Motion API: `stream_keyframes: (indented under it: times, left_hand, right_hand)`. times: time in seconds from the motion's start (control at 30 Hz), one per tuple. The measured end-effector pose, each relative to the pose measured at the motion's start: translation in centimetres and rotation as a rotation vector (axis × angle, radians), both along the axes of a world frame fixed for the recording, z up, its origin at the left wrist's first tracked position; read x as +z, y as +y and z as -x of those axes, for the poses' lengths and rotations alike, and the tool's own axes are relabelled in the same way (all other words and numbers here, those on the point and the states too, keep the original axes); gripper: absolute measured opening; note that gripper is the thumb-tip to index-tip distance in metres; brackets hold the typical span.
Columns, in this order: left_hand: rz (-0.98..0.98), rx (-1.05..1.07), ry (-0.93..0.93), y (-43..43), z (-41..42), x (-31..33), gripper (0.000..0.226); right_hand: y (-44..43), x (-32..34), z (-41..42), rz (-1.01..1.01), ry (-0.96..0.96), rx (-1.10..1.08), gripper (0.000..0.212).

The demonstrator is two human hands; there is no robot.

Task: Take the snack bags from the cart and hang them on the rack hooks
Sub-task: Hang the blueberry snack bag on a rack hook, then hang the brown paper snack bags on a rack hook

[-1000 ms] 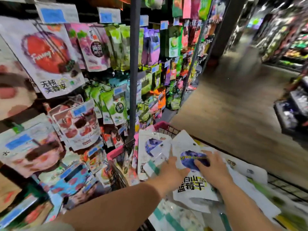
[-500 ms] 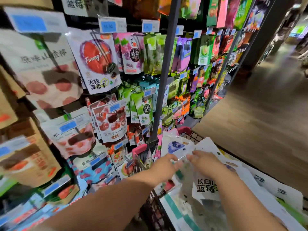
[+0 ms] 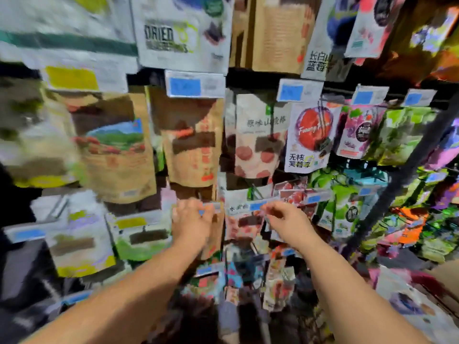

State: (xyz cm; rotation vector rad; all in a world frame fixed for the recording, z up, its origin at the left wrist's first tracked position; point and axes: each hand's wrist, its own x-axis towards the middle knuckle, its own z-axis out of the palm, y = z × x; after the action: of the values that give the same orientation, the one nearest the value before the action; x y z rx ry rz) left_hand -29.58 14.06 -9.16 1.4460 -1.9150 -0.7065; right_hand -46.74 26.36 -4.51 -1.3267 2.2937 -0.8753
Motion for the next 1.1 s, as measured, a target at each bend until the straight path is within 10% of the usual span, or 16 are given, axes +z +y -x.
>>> stream_keyframes:
  times: [0.43,1.1]
  left_hand:
    - [0.233,0.624,0.457,-11.0,-12.8,6.4,0.058]
    - [-0.193,-0.099,1.235,-8.3,-14.4,8.0,0.033]
  right_hand:
    - [-18.0,6.9,-13.6,0.186,-0.030,0.340,0.049]
    - [-16.7,8.1,-15.0,0.502,-0.494,0.412,0.009]
